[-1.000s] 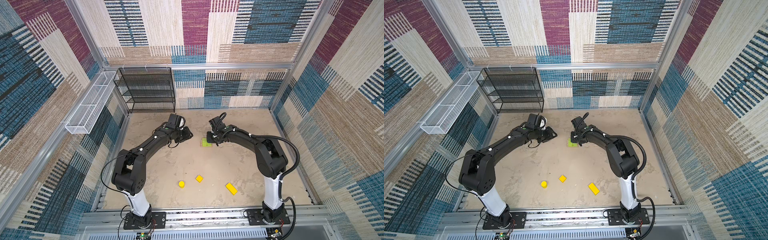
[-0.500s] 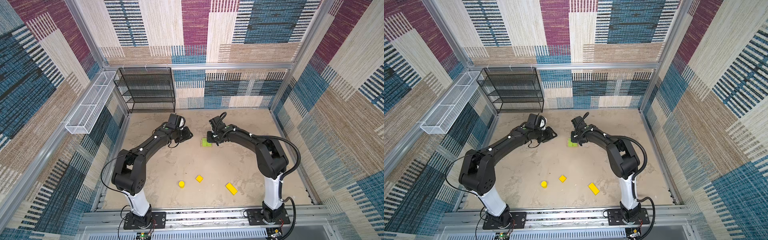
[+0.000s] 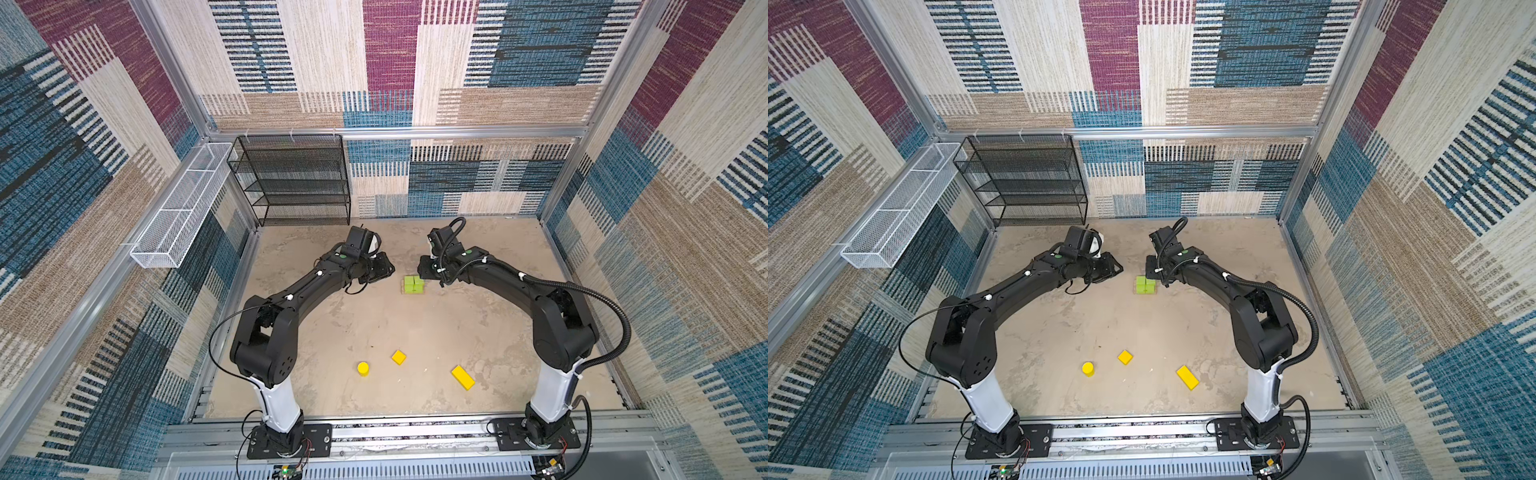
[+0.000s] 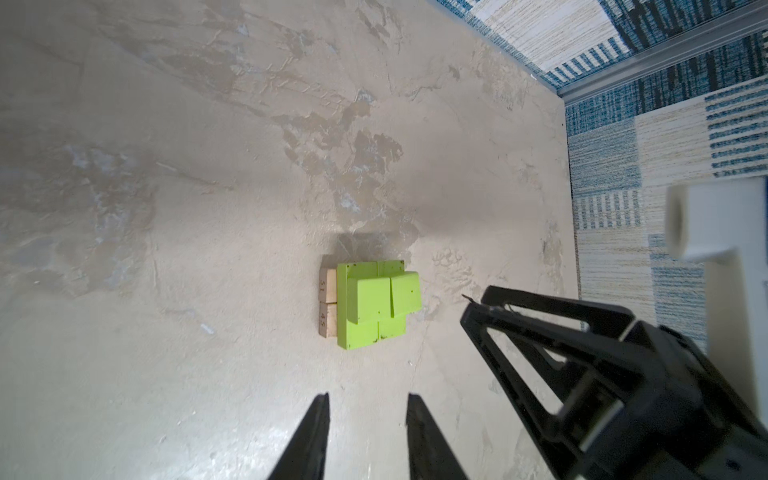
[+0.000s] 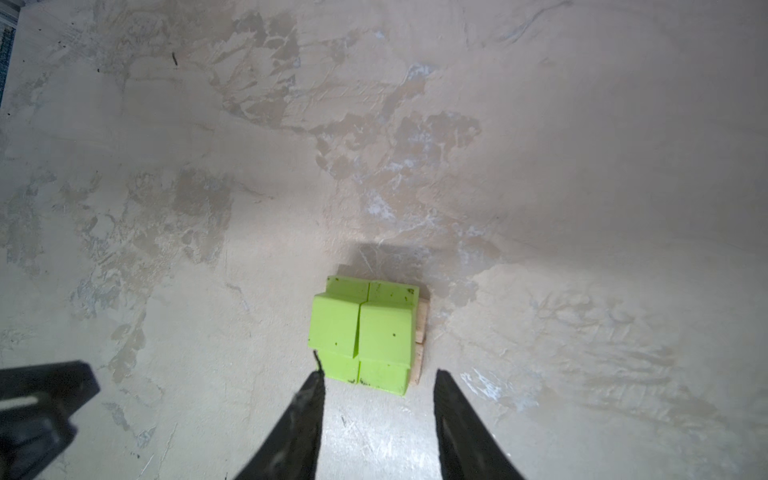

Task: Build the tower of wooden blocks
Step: 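Move the left gripper to the stack while the right gripper holds the cube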

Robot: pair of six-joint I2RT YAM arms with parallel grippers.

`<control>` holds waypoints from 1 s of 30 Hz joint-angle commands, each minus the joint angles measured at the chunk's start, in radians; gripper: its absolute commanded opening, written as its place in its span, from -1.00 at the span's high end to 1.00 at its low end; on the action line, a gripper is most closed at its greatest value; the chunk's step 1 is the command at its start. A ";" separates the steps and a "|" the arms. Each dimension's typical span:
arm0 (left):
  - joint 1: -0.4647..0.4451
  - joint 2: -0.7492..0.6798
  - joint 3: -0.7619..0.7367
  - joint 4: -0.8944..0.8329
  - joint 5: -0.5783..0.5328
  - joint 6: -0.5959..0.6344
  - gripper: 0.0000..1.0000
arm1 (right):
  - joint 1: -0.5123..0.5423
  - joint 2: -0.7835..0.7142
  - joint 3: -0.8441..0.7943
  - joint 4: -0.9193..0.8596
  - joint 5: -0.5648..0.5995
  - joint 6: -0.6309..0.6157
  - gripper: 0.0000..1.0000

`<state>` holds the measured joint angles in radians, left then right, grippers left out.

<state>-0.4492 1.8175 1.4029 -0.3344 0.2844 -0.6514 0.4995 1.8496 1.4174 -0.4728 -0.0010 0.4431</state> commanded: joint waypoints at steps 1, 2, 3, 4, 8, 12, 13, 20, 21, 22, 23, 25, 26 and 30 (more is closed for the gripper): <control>-0.010 0.033 0.043 -0.031 -0.050 0.022 0.29 | -0.017 -0.034 -0.040 0.081 -0.029 -0.026 0.05; -0.016 0.044 0.051 -0.031 -0.051 0.021 0.29 | -0.026 -0.043 -0.058 0.094 -0.035 -0.030 0.05; -0.022 0.056 0.063 -0.033 -0.051 0.023 0.29 | -0.035 -0.051 -0.078 0.112 -0.047 -0.031 0.05; -0.028 0.071 0.076 -0.036 -0.052 0.026 0.30 | -0.045 -0.059 -0.100 0.135 -0.062 -0.030 0.05; -0.052 0.121 0.130 -0.070 -0.068 0.041 0.29 | -0.072 -0.071 -0.160 0.216 -0.126 -0.025 0.05; -0.071 0.168 0.177 -0.102 -0.080 0.055 0.29 | -0.081 -0.036 -0.166 0.246 -0.163 -0.027 0.05; -0.074 0.178 0.188 -0.111 -0.085 0.057 0.30 | -0.082 -0.025 -0.167 0.258 -0.174 -0.025 0.05; -0.081 0.228 0.236 -0.166 -0.125 0.071 0.30 | -0.082 0.024 -0.147 0.286 -0.224 -0.009 0.05; -0.081 0.233 0.238 -0.166 -0.125 0.070 0.29 | -0.082 0.028 -0.147 0.292 -0.230 -0.005 0.06; -0.083 0.236 0.241 -0.166 -0.124 0.070 0.30 | -0.082 0.033 -0.146 0.295 -0.240 -0.002 0.06; -0.082 0.240 0.244 -0.165 -0.120 0.072 0.29 | -0.082 0.035 -0.147 0.297 -0.248 0.000 0.07; -0.083 0.252 0.254 -0.166 -0.106 0.078 0.30 | -0.082 0.040 -0.147 0.301 -0.268 0.008 0.07; -0.085 0.258 0.258 -0.166 -0.099 0.080 0.30 | -0.082 0.040 -0.150 0.302 -0.274 0.010 0.08; -0.084 0.272 0.268 -0.166 -0.090 0.081 0.31 | -0.082 0.043 -0.158 0.303 -0.272 0.018 0.08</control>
<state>-0.5323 2.0834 1.6592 -0.4900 0.1871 -0.5968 0.4168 1.8885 1.2629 -0.2066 -0.2539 0.4450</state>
